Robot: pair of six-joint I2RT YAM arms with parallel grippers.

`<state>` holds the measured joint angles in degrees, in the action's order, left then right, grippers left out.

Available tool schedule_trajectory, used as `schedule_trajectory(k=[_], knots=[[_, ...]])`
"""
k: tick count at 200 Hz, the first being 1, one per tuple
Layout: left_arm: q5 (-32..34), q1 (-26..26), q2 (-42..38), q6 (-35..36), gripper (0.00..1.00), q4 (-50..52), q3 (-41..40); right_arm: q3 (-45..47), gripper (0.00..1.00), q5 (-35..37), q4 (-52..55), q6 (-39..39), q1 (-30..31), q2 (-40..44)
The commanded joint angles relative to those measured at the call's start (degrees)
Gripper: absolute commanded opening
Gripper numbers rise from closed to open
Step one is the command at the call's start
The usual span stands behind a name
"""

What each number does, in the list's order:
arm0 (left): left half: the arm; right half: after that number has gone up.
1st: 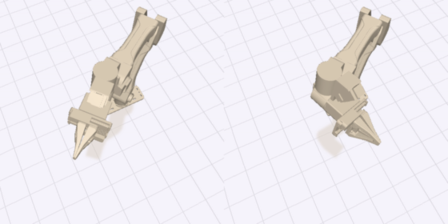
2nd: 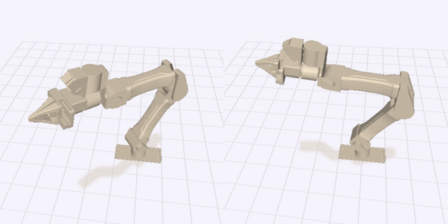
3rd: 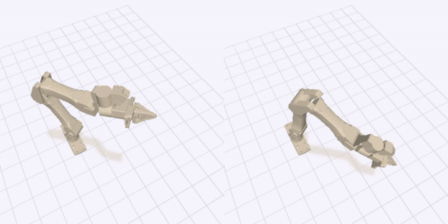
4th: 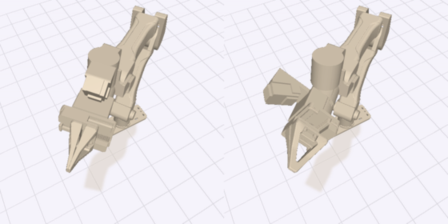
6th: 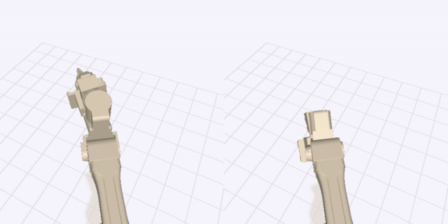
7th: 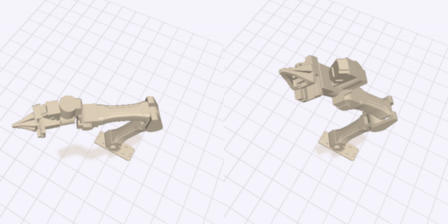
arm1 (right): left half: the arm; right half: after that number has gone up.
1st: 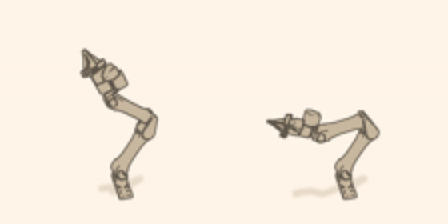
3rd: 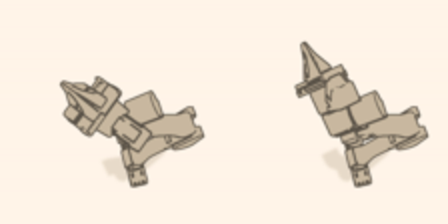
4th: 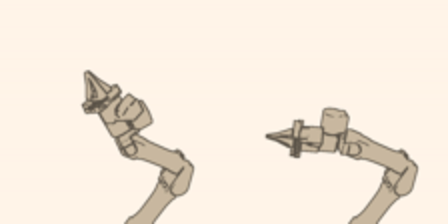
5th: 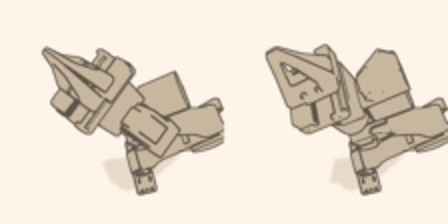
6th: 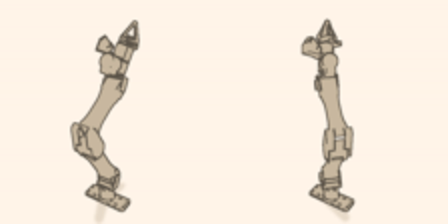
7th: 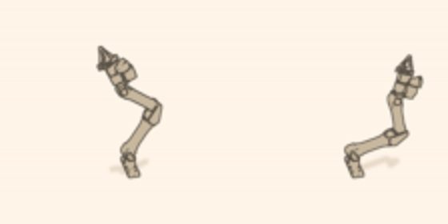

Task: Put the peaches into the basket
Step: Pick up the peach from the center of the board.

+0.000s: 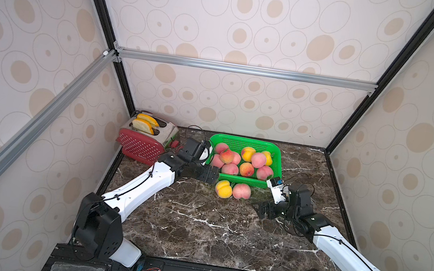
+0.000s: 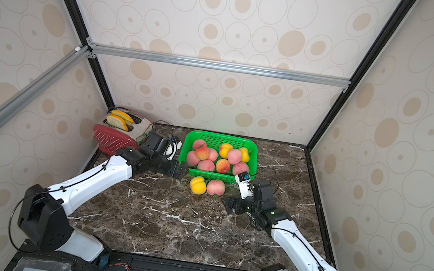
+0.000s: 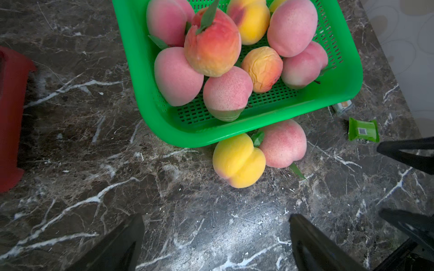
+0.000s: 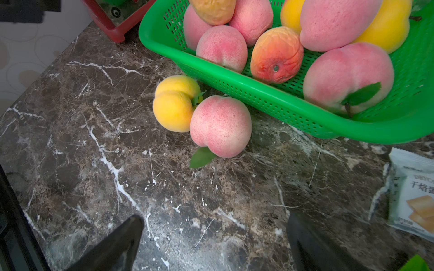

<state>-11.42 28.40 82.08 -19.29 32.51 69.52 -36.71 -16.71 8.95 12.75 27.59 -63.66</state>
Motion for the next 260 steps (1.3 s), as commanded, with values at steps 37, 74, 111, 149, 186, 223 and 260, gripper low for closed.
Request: schedule_trajectory(k=[37, 74, 111, 149, 186, 223, 260], knots=[[1.16, 0.47, -7.94, 0.40, 0.99, 0.89, -3.42, -2.84, 1.00, 1.94, -7.05, 3.38, 1.89, -10.01], [-0.31, 0.78, -8.58, -0.59, 0.99, -0.70, -5.29, -4.56, 1.00, 1.59, -10.44, 4.19, 3.18, -15.73], [1.43, 3.31, -9.56, -1.34, 0.99, -2.97, -8.38, -5.85, 1.00, 3.71, -12.95, 5.80, 3.96, -19.57], [1.77, 3.60, -10.86, -1.33, 0.99, -3.77, -8.79, -7.51, 1.00, 5.19, -14.16, 7.17, 4.66, -22.81], [2.77, 3.68, -12.40, -0.50, 0.99, -3.77, -8.26, -8.64, 1.00, 5.55, -15.40, 8.06, 5.55, -25.90], [2.83, 3.72, -12.91, -0.44, 0.99, -3.77, -8.50, -9.08, 1.00, 5.97, -16.55, 9.00, 5.80, -28.22], [2.02, 4.02, -12.65, -1.34, 0.99, -4.91, -9.66, -9.79, 0.98, 5.60, -17.20, 9.33, 6.17, -30.33]])
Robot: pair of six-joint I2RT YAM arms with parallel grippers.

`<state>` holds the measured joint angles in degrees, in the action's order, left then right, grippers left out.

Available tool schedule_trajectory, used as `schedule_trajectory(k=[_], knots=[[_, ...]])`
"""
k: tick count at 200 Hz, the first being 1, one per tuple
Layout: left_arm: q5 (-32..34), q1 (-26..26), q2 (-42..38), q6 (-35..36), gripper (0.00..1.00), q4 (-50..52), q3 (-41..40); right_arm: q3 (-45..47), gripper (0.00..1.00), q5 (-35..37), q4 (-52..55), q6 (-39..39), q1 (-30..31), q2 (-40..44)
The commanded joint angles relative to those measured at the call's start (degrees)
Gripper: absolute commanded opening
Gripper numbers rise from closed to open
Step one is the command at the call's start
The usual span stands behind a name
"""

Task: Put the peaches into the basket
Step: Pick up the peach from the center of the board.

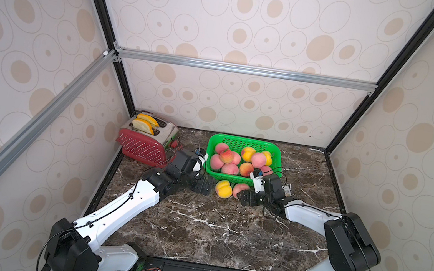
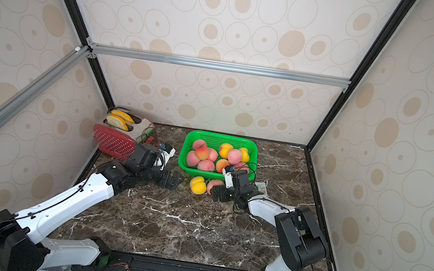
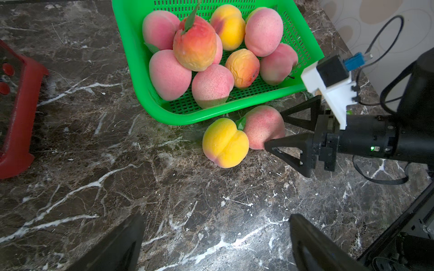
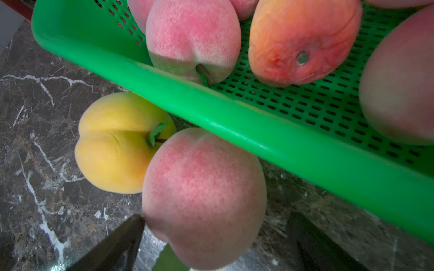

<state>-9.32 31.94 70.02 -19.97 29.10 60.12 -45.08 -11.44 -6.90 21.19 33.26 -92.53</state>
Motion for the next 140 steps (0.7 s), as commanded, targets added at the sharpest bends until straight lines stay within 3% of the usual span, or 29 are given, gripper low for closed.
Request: schedule_trajectory(k=[1, 61, 140], knots=[[-0.08, 0.48, -0.50, -0.63, 0.99, -1.55, -0.26, -1.46, 0.98, 0.31, -1.36, 0.92, 0.55, -1.49], [-0.13, 1.19, 0.71, -1.13, 0.99, -2.12, -0.20, -2.12, 0.93, -1.08, -3.21, 1.88, 1.13, -4.13], [0.23, 1.32, 1.01, -0.95, 0.99, -2.21, 0.18, -1.15, 0.76, -1.39, -3.65, 2.11, 1.11, -3.32]])
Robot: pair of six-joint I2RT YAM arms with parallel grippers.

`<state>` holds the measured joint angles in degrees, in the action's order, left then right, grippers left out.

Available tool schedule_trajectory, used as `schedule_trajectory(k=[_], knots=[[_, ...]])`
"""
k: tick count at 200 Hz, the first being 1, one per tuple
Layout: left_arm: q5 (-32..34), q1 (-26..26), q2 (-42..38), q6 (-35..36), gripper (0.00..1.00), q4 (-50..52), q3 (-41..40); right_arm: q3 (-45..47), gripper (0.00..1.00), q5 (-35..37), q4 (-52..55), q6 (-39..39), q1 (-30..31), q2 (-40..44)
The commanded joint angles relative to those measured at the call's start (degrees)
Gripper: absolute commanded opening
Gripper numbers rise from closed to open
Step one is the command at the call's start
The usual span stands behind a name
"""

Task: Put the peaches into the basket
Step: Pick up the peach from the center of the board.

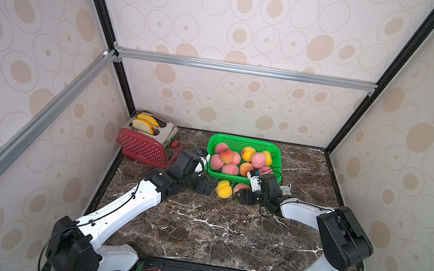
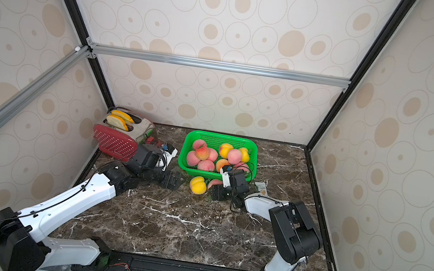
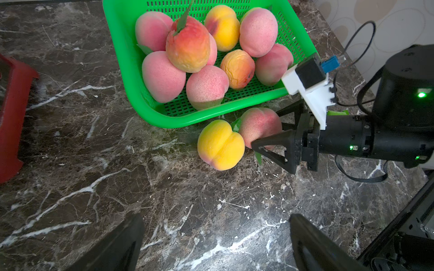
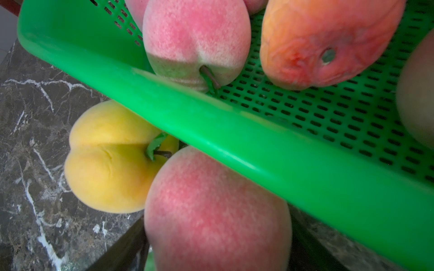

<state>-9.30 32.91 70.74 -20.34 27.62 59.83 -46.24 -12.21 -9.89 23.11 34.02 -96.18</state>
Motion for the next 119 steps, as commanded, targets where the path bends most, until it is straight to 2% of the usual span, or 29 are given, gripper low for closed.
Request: schedule_trajectory(k=[1, 59, 119], knots=[[0.18, 0.38, 0.28, -0.58, 0.99, -0.72, 0.46, 0.01, 0.76, -0.63, -0.66, 0.18, 0.34, 0.36], [0.26, 0.32, -0.96, -0.95, 0.99, -0.31, -0.13, 1.97, 0.72, -0.01, 0.70, -0.18, 0.60, 4.34], [0.25, 0.69, -2.26, -1.72, 0.99, -0.11, -1.45, 5.57, 0.72, 2.95, 5.84, -0.44, 2.52, 14.70]])
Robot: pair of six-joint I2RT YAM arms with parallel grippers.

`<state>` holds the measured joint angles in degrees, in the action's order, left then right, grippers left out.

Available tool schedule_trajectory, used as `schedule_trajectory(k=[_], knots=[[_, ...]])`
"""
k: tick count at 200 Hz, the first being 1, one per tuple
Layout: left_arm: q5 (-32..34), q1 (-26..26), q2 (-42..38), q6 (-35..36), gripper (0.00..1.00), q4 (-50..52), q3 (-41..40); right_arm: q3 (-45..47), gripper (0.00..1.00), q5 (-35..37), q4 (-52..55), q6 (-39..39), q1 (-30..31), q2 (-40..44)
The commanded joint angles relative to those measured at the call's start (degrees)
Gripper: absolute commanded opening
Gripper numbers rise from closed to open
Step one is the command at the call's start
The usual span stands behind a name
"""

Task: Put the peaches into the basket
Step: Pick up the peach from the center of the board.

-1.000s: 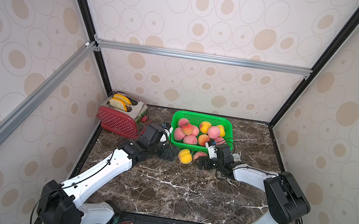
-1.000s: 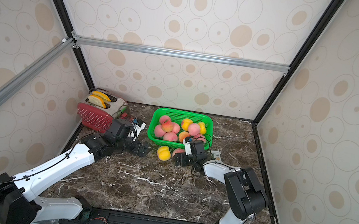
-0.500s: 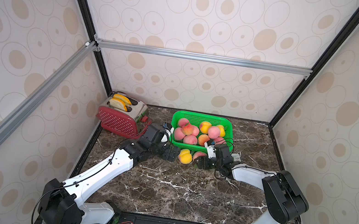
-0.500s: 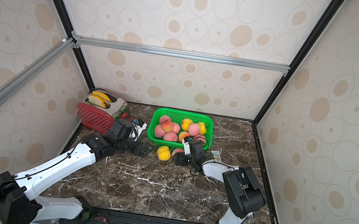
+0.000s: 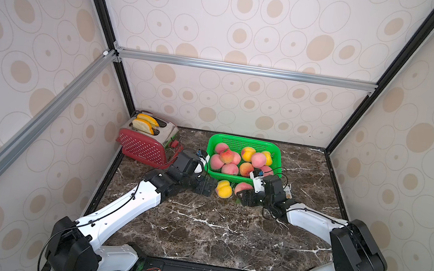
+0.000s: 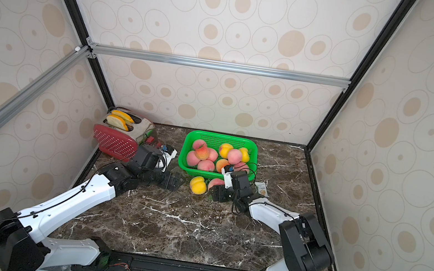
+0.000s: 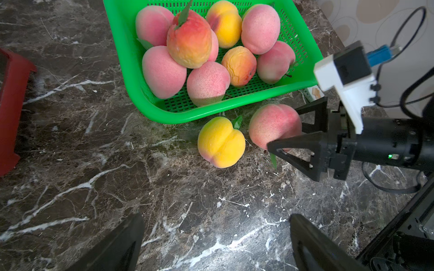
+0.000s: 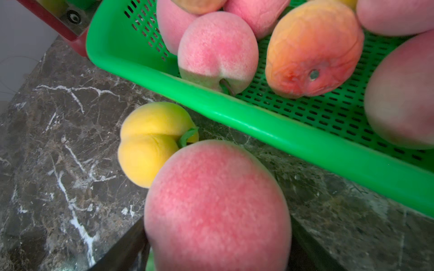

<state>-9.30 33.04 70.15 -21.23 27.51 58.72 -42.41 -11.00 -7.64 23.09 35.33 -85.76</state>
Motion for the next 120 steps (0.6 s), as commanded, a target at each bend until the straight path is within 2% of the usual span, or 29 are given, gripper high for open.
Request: schedule_trajectory(k=[1, 37, 61, 86, 120], knots=[[0.25, 0.55, -1.68, -0.83, 0.99, 0.00, -0.35, 1.77, 0.72, 1.81, 3.77, -0.42, 1.22, 4.50], [0.35, 0.80, -1.60, -0.75, 0.99, -0.02, -0.84, -1.35, 0.73, 5.57, 11.43, -2.09, 3.67, 13.10], [0.28, 1.04, -1.15, -0.74, 0.99, 0.00, -0.72, -5.62, 0.74, 6.95, 15.24, -4.56, 3.72, 15.83], [0.36, 1.13, -1.17, -0.64, 0.99, 0.09, -0.54, -11.03, 0.76, 9.42, 17.78, -8.21, 3.70, 14.82], [0.53, 1.29, -1.33, -0.44, 0.99, 0.66, -0.70, -19.73, 0.78, 9.35, 21.08, -13.29, 2.88, 8.43]])
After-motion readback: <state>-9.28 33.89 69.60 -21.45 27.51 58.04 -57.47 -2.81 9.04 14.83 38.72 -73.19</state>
